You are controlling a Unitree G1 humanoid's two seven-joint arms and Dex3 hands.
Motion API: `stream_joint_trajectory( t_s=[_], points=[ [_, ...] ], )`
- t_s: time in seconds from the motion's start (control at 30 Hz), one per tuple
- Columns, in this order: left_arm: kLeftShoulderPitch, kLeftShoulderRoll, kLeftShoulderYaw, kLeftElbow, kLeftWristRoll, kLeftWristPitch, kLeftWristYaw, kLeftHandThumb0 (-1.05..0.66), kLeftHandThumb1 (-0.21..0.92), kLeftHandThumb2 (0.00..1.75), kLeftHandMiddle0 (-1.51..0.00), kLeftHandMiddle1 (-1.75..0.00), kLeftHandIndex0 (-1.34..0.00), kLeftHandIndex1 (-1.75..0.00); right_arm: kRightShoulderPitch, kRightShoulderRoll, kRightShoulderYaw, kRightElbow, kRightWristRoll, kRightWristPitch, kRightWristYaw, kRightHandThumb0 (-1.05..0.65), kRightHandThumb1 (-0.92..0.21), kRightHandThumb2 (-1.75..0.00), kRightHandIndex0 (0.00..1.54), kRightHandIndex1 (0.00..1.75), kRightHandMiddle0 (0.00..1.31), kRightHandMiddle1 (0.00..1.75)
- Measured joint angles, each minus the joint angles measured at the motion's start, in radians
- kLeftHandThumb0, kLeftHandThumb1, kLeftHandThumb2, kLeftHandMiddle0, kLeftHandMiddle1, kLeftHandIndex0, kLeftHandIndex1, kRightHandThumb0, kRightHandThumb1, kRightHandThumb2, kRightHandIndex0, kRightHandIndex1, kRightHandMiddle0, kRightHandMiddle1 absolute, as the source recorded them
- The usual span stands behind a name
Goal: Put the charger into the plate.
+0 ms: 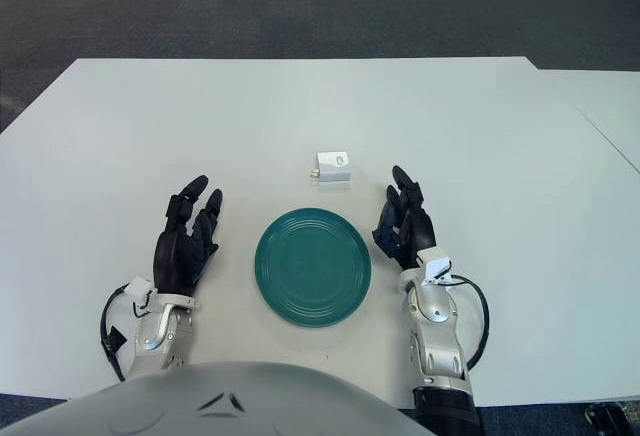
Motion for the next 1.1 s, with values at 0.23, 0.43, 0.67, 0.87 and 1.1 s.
stream_joint_trajectory(
  t_s=[0.23,0.43,0.67,0.87,1.1],
  points=[
    [-0.002,0.0,-0.002,0.001,0.015,-0.006,0.012,-0.78,0.92,0.6,-0.4,-0.01,0.0,-0.84,-0.159,-0.142,0.014,0.026,-0.205,0.048,-0.041,-0.92,-0.92,-0.78,0.05,0.0,0.0,0.32],
    [-0.004,0.001,-0.005,-0.008,0.04,-0.012,0.02,-0.77,0.92,0.61,-0.39,0.0,0.0,-0.83,-0.318,-0.251,0.115,0.027,-0.465,0.094,-0.051,-0.99,-0.92,-0.73,0.04,0.0,0.0,0.35],
    [0.004,0.001,-0.018,-0.016,0.077,-0.006,0.046,-0.77,0.92,0.63,-0.37,0.0,0.0,-0.82,-0.529,-0.299,0.322,0.116,-0.751,0.119,-0.04,-1.01,-0.92,-0.71,0.01,0.0,0.0,0.31],
    [0.017,0.004,-0.034,-0.027,0.093,-0.004,0.062,-0.76,0.92,0.62,-0.37,0.0,0.0,-0.86,-0.649,-0.289,0.436,0.261,-0.834,0.098,-0.034,-1.03,-0.92,-0.68,0.0,0.0,0.0,0.27],
    [0.019,0.005,-0.035,-0.033,0.077,0.003,0.065,-0.75,0.92,0.63,-0.36,0.0,0.0,-0.83,-0.698,-0.286,0.505,0.39,-0.852,0.068,-0.033,-1.04,-0.92,-0.66,0.0,0.0,0.0,0.2]
  ],
)
